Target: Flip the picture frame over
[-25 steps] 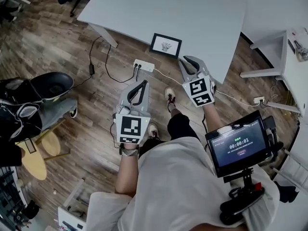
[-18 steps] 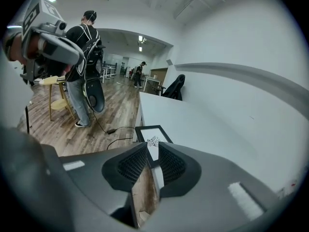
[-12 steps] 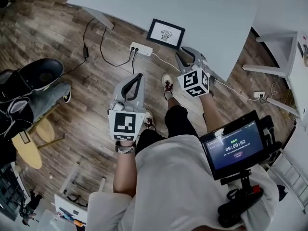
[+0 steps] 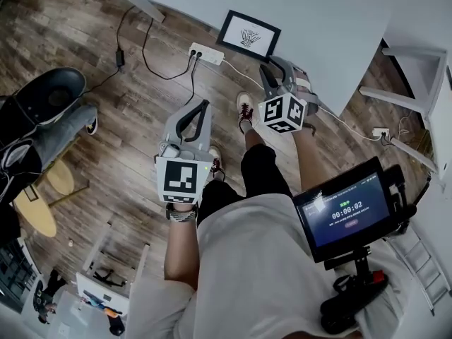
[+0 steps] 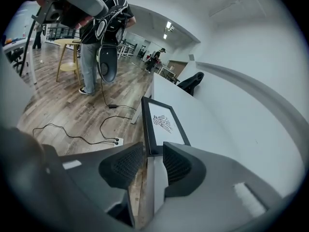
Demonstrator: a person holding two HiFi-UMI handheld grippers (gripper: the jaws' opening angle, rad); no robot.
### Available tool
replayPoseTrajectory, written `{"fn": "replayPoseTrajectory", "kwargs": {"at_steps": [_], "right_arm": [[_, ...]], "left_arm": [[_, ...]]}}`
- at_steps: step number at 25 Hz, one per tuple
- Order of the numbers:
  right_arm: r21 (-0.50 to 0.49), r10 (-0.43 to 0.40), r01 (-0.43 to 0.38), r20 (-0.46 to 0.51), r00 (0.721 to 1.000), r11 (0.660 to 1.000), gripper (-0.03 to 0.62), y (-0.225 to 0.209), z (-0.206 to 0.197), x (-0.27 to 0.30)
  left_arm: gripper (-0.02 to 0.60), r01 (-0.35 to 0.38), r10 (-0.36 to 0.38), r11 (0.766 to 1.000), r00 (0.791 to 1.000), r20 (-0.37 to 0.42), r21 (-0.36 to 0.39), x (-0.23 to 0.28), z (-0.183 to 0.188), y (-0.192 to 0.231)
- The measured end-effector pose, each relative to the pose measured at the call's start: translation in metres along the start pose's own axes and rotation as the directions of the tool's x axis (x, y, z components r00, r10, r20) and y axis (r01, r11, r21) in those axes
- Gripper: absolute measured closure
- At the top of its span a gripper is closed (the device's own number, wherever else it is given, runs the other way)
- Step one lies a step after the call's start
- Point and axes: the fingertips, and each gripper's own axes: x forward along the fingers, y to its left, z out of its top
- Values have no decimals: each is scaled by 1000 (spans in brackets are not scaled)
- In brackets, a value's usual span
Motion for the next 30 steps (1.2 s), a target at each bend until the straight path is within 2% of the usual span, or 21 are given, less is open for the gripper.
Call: {"fn": "replayPoseTrajectory", "kwargs": {"at_steps": [6,13,21,26,30], "right_arm": [[-98,-48,46,-20,999,994,428,0,-5,13],[-169,-108,102,-30,994,980,425,-4,-10,18],[-237,-134,128,-13,991,963,437,-2,-9,17],[-245,-149,147,9,989,958,450,-1,-9,18],[-198,-134,135,19,991,971,456,-3,-5,14]], "left_arm": [[578,15,-15,1000,1000,-8,-4,5,-7,4],[578,22,-22,999,1000,0,-36,8,-12,6],[578,45,-45,999,999,-5,-27,12,-15,-4],[578,52,-53,998,999,-5,-36,12,-17,-10],[578,55,-55,998,998,-6,-32,13,-18,-12]]}}
